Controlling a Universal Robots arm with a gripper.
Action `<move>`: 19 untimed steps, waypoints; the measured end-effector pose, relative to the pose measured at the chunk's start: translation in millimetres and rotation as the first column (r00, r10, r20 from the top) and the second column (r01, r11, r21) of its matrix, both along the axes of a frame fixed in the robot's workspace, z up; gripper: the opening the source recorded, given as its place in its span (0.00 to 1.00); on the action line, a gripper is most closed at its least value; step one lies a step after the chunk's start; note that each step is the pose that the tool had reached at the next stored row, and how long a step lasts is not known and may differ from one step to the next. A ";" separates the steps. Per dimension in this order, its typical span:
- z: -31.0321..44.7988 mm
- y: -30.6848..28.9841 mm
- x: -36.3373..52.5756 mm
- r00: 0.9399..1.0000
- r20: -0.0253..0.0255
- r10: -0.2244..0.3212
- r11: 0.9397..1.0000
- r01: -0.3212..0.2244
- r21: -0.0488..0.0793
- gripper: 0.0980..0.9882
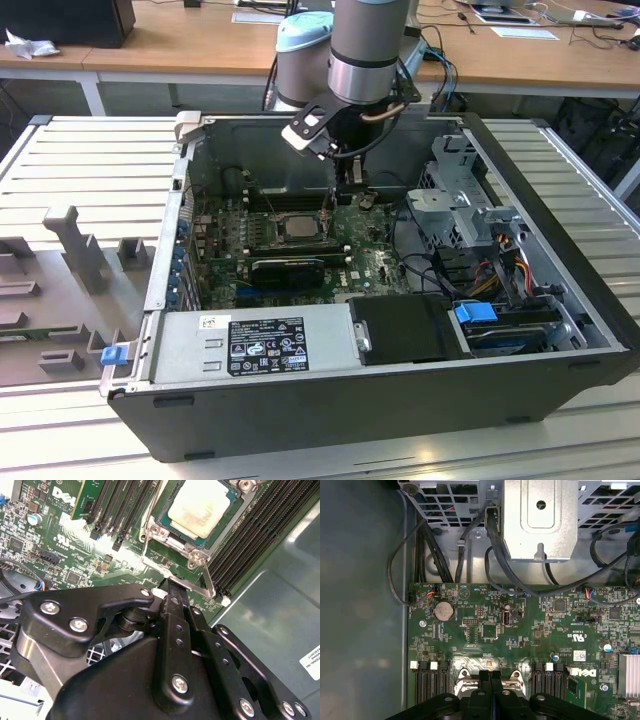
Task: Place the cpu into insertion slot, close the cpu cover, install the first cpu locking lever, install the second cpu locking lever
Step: 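Close the cpu cover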
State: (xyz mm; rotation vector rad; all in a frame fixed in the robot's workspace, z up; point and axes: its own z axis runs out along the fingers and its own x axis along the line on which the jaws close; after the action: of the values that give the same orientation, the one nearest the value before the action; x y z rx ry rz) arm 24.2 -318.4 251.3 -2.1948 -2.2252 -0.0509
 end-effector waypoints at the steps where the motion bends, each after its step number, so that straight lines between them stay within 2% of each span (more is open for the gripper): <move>1: 0.0 0.0 -0.4 1.000 0.000 0.000 1.000 0.000 0.000 0.01; 19: 0.0 0.0 -5.0 1.000 0.000 0.000 1.000 0.000 0.000 0.01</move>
State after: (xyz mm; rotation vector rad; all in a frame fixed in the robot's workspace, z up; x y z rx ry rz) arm 19.2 -318.4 251.2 -2.1948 -2.2252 -0.0509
